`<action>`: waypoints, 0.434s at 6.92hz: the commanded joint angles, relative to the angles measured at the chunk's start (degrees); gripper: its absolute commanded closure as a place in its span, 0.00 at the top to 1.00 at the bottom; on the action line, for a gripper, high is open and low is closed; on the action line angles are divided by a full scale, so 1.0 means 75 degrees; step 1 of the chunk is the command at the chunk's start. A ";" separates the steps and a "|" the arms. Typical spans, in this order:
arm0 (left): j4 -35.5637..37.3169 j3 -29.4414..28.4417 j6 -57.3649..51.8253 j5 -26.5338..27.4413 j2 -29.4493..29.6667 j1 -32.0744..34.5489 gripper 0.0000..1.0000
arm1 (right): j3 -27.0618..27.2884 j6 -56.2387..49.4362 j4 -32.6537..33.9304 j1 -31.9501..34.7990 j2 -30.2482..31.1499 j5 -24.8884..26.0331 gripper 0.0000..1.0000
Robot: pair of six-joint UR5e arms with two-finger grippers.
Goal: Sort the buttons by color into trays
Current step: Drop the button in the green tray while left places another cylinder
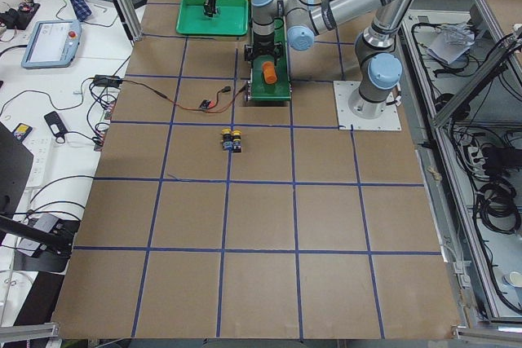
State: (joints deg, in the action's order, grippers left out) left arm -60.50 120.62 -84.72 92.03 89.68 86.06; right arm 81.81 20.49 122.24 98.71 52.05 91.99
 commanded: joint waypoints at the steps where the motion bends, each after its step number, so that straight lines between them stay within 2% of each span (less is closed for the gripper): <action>1: 0.0003 -0.0808 0.0440 -0.0060 0.0310 -0.0538 1.00 | 0.0002 -0.0118 0.0003 -0.0165 0.0044 -0.0031 1.00; 2: -0.0147 -0.1439 0.0885 -0.0048 0.0661 -0.1064 1.00 | 0.0025 -0.0107 -0.0067 -0.0166 0.0276 -0.0031 1.00; 3: -0.0624 -0.1968 0.1075 -0.0071 0.1024 -0.1579 1.00 | 0.0118 -0.0107 -0.0648 -0.0177 0.0870 -0.0043 1.00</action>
State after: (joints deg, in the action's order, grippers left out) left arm -62.26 110.75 -79.11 91.61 94.26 78.67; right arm 82.12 19.69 120.88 97.52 54.54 91.77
